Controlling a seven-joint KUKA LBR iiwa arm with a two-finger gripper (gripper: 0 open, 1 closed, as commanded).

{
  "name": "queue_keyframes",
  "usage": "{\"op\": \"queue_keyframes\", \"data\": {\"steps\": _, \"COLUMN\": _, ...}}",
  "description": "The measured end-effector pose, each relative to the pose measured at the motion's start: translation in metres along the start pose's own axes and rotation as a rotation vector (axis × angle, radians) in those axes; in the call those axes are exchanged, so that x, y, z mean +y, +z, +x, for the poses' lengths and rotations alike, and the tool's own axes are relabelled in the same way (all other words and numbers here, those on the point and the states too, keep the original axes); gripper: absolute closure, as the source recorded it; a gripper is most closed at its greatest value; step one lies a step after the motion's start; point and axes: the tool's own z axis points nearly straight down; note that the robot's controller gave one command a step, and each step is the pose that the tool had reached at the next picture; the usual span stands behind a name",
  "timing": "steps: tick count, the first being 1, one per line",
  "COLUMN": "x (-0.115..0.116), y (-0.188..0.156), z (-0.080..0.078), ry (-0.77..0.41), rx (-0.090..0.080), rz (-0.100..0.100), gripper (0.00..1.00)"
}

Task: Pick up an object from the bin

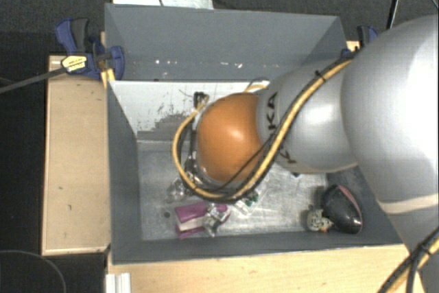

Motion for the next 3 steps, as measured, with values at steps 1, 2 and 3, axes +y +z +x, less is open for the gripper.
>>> {"op": "queue_keyframes", "data": {"steps": 1, "x": 0.002, "y": -0.003, "z": -0.002, "ry": -0.001, "rx": -0.002, "rz": 0.004, "gripper": 0.00}}
{"op": "queue_keyframes", "data": {"steps": 2, "x": 0.000, "y": -0.003, "z": -0.001, "ry": 0.004, "rx": -0.003, "rz": 0.007, "gripper": 1.00}}
{"op": "queue_keyframes", "data": {"steps": 3, "x": 0.000, "y": -0.051, "z": -0.002, "ry": 0.010, "rx": -0.009, "rz": 0.010, "gripper": 1.00}}
